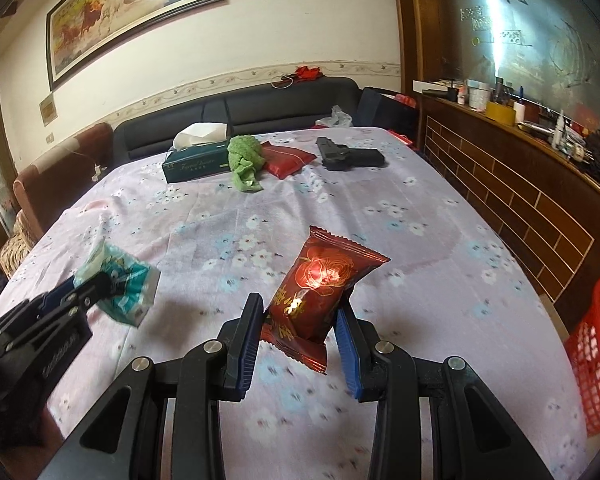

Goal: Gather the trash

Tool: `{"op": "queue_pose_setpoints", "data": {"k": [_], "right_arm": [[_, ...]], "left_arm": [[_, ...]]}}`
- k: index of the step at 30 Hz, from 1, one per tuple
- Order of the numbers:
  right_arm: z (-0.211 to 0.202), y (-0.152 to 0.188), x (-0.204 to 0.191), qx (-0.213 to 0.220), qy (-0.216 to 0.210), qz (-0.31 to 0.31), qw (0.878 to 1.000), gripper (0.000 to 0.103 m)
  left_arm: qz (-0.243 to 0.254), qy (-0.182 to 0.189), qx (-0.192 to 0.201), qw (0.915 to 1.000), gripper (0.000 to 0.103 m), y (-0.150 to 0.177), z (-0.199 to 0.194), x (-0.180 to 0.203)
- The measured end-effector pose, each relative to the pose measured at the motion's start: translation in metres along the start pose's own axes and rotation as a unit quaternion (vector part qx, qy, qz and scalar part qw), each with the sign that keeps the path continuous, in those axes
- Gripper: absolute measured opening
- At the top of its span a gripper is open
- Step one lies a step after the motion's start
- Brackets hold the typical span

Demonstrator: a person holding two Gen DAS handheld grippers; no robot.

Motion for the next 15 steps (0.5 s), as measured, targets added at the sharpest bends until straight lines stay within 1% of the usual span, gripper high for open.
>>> {"op": "queue_pose_setpoints", "data": {"k": [4, 8, 15], "right_arm": [[-0.021, 0.007, 0.01, 0.001, 0.002, -0.002, 1.0, 0.038], [-0.04, 0.012, 0.023, 0.006, 0.004, 0.001, 1.0, 0.038], [-0.061, 0.027, 0.041, 0.002, -0.001, 0.006, 1.0, 0.038]], "left_arm": [[0.011, -0.002, 0.006, 0.9999, 0.027, -0.001, -0.01, 0.008], [0.016, 0.005, 0.002, 0.9999, 0.027, 0.005, -0.024, 0.016], [0.036, 0.013, 0.007, 0.9993, 0.028, 0.015, -0.054, 0.032]]}}
Point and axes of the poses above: each gripper's, at about its wrist camera, not at the fingertips, and z roughly the way its jaws point, x to its right, y to its underside, the point moved 8 cm from there along z, roughly the way its jaws point, and after that the axes turned 1 degree about x, right-handed, at the moved point
